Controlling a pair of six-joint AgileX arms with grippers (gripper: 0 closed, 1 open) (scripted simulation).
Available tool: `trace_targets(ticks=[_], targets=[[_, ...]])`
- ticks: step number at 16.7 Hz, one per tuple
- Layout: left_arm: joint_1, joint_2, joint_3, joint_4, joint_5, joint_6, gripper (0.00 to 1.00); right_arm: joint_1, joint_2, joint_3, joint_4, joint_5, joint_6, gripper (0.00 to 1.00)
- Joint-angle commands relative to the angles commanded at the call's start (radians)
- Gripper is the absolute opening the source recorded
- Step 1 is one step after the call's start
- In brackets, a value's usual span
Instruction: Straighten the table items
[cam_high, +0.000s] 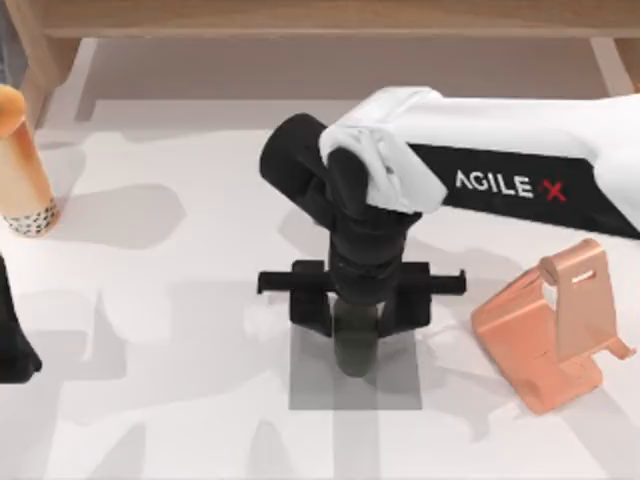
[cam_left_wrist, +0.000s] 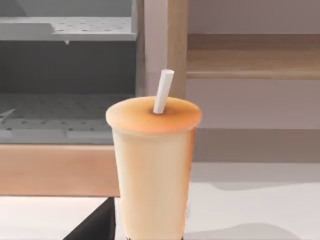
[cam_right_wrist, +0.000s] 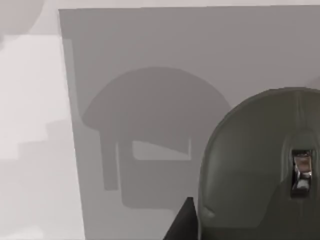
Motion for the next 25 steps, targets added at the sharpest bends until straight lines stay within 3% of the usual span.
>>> trace_targets(ticks=[4,17,25], targets=[[0.0,0.0,0.0,0.0,0.0,0.0,1.0,0.001,0.003,-0.003,0.005,0.0,0.0,0.0],[0.0,0.0,0.0,0.0,0.0,0.0,1.0,0.001,0.003,-0.003,0.005,0.0,0.0,0.98],[0.0,0.0,0.0,0.0,0.0,0.0,1.0,0.001,0.003,-0.003,0.005,0.0,0.0,1.0]])
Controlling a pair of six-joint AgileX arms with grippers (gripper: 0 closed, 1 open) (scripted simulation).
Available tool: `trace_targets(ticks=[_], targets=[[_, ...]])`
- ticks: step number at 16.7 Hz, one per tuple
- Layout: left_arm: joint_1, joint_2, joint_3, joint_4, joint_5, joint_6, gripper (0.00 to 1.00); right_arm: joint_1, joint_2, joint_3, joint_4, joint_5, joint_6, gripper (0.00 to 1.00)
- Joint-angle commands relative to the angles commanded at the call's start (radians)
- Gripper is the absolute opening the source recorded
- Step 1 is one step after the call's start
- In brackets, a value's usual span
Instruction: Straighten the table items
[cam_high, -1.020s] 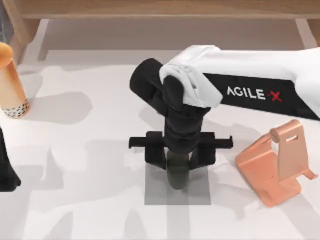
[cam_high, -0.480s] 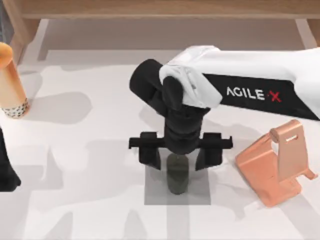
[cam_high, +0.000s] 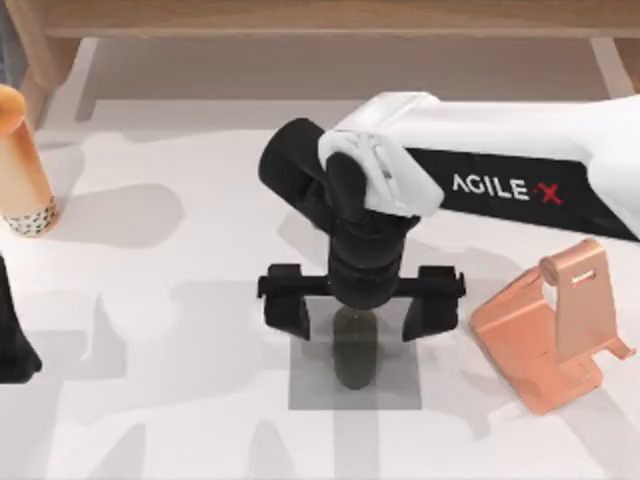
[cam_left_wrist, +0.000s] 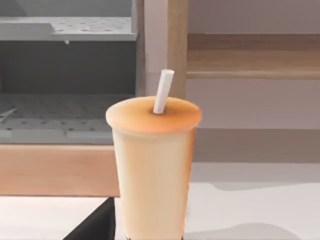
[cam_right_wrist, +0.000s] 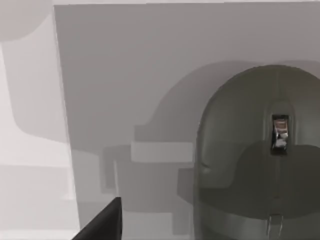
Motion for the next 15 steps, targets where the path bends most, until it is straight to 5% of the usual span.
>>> trace_targets(ticks=[5,15], targets=[[0.0,0.0,0.0,0.0,0.0,0.0,1.0,-0.056,-0.017,0.03,-0.023,-0.002,-0.057,1.0],[0.0,0.0,0.0,0.0,0.0,0.0,1.0,-0.523,-0.167,0.086,-0.039,-0.04,-0.551,1.0]])
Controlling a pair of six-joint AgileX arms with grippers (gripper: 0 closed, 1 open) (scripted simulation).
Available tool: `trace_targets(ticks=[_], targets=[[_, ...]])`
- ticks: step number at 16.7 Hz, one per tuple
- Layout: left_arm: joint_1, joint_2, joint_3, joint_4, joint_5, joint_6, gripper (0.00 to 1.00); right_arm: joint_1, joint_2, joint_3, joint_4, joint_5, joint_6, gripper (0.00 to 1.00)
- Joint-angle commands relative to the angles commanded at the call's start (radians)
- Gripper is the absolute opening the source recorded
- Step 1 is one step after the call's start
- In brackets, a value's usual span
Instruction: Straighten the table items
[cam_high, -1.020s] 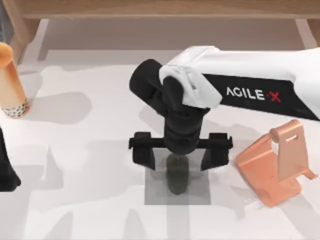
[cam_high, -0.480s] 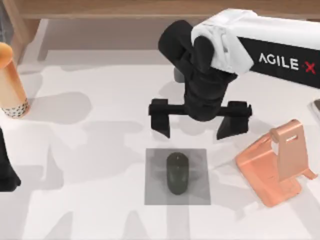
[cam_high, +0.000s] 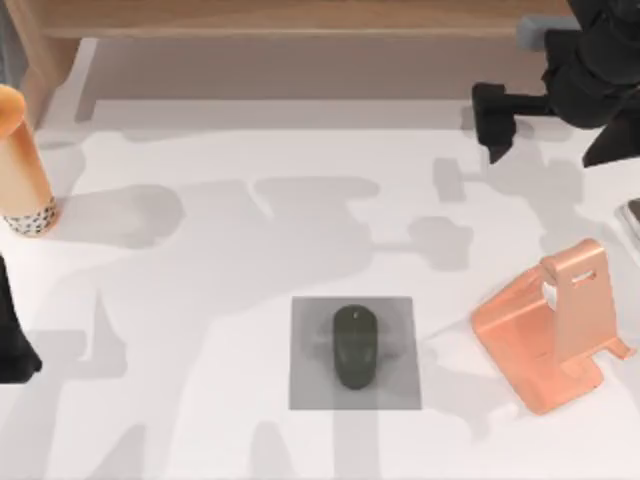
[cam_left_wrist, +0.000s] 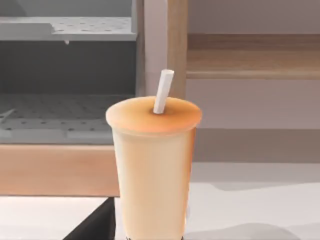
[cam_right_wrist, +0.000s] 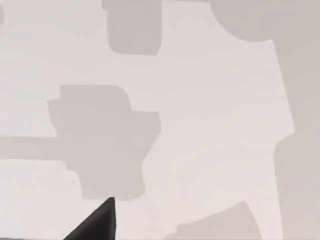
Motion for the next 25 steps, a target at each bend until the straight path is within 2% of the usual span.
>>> trace_targets(ticks=[6,11,14,21,25], targets=[[0.0,0.0,0.0,0.0,0.0,0.0,1.0,-0.2,-0.003,-0.027,-0.007,-0.016,-0.229,1.0],[0.0,0.0,0.0,0.0,0.0,0.0,1.0,-0.327,0.047,-0.043,-0.039,-0.011,-0.509,1.0],[0.0,0.0,0.0,0.0,0.0,0.0,1.0,-0.38,0.071,-0.068,-0.068,0.009,-0.616,1.0],[0.0,0.0,0.0,0.0,0.0,0.0,1.0,-0.389,0.069,-0.08,-0.068,0.017,-0.642,1.0],[0.0,0.0,0.0,0.0,0.0,0.0,1.0,-0.389,0.109,-0.145,0.033,0.018,-0.639,1.0]])
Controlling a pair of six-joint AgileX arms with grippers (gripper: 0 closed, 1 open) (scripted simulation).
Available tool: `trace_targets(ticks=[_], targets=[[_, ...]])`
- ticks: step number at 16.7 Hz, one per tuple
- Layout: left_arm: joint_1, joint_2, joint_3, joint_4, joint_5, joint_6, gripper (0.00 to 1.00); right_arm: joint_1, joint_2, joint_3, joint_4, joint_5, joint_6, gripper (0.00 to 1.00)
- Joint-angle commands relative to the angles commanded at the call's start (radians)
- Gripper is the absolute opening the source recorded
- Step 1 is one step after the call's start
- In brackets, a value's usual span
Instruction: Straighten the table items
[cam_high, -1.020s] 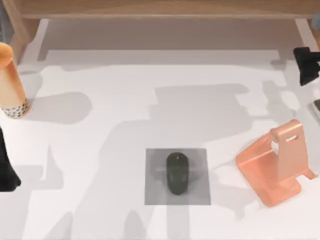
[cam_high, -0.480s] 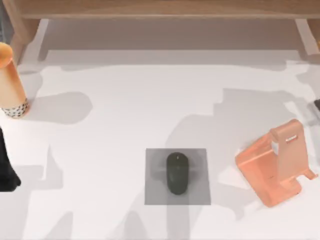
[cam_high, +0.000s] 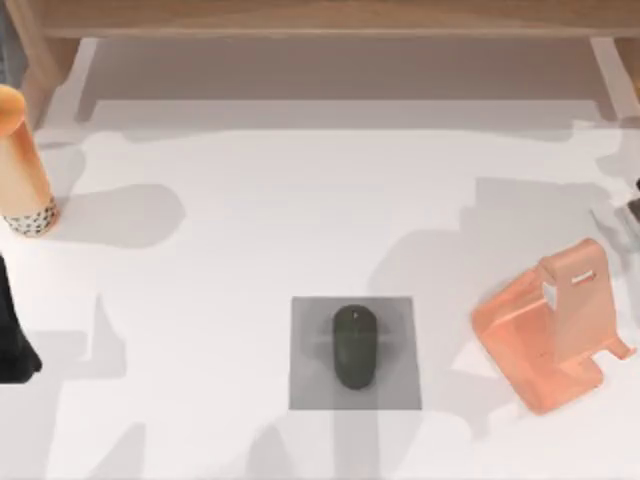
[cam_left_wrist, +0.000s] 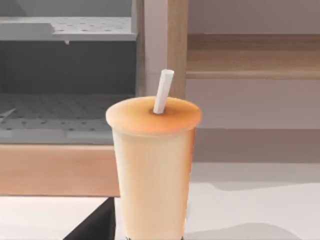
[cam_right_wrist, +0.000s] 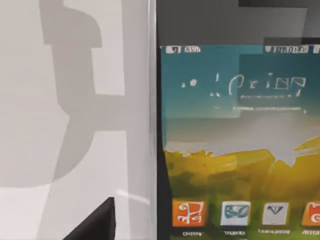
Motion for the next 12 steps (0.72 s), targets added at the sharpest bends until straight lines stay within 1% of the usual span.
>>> trace_targets(ticks=[4,8,12], targets=[[0.0,0.0,0.0,0.0,0.0,0.0,1.0,0.001,0.049,-0.073,0.123,0.0,0.001,1.0],[0.0,0.0,0.0,0.0,0.0,0.0,1.0,0.001,0.053,-0.078,0.131,0.0,0.001,1.0],[0.0,0.0,0.0,0.0,0.0,0.0,1.0,0.001,0.053,-0.078,0.131,0.0,0.001,0.7]])
